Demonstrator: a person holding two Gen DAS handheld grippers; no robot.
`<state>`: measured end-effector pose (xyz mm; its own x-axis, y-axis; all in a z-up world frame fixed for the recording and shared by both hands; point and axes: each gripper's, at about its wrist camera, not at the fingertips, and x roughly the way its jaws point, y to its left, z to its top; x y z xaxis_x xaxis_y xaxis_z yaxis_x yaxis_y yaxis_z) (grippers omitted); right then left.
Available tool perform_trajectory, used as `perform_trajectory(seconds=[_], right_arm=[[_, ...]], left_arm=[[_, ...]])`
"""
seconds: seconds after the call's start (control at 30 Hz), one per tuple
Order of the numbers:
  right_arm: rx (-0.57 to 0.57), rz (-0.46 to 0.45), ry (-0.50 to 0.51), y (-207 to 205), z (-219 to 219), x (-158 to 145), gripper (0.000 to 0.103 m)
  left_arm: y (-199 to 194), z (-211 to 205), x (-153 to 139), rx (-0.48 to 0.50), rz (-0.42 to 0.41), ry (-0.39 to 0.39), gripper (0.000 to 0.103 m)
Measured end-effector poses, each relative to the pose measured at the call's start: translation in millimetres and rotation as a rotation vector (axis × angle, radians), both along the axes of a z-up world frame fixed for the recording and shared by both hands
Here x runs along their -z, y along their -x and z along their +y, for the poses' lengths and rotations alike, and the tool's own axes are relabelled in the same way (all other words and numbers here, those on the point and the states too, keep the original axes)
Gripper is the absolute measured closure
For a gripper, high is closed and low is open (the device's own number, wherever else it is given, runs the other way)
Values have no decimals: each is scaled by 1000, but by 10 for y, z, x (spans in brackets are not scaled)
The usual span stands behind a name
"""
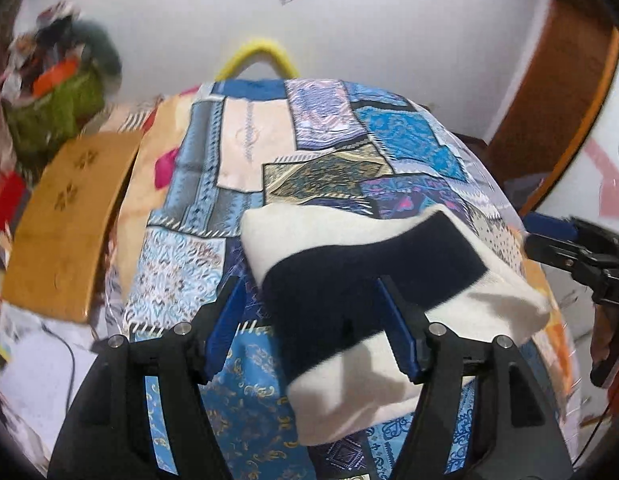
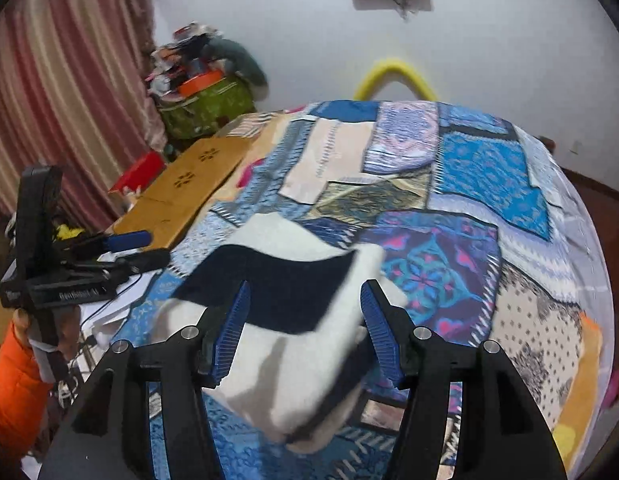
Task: Fold small clothes
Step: 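Lower the folded sweater onto the quilt with the right tool and release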
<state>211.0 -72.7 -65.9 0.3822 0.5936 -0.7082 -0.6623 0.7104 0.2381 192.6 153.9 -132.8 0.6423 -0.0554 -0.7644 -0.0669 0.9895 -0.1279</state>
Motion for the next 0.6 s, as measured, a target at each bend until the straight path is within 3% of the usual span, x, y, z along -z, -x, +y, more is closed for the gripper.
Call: perform_trajectory(seconds=[0.13,0.33,0.6], right_arm=[[-39,49,28,-12,180,189,48],[-36,100,98,12,188,540,50],[5,68,107,119,-45,490,49]], left_arm=[[-51,-185,98,44,11,-26,36],[-81,-321,434,67,97,-50,36],[133,-283,481,34,86,-47,30]])
